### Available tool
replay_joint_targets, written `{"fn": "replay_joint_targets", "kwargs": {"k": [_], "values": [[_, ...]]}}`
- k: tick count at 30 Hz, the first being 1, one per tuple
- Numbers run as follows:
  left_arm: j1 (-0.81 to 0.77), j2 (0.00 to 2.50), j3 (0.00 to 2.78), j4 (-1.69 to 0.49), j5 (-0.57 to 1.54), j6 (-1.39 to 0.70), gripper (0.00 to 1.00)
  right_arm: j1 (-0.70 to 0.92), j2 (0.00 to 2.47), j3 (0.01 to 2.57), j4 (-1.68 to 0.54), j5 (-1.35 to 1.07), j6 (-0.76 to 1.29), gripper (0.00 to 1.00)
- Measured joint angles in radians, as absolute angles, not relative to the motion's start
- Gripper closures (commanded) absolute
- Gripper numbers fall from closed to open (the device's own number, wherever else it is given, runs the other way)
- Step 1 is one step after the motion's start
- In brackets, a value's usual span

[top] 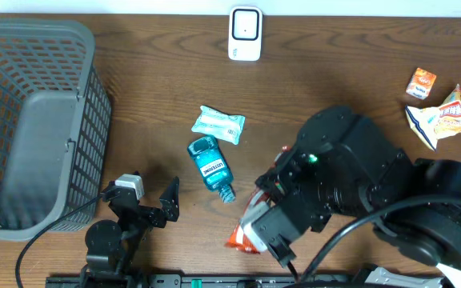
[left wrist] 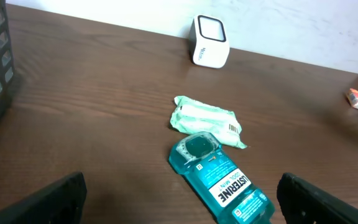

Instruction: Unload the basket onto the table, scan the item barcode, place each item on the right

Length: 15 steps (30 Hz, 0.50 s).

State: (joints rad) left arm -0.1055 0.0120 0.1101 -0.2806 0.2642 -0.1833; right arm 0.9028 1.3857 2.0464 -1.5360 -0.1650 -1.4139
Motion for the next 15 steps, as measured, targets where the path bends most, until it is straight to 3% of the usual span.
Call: {"fn": "replay_joint_targets", "kwargs": {"k": [6,15], "values": [[-0.105,0.012,0.110,-0.281,0.264,-0.184,0.02,0.774,1.404,2.046,-1.384,-0.247,-1.240,0.99],[-0.105,0.012,0.110,-0.281,0.264,-0.184,0.02,0.457,1.657,2.047,-1.190,-0.618,-0.916,0.99]]}}
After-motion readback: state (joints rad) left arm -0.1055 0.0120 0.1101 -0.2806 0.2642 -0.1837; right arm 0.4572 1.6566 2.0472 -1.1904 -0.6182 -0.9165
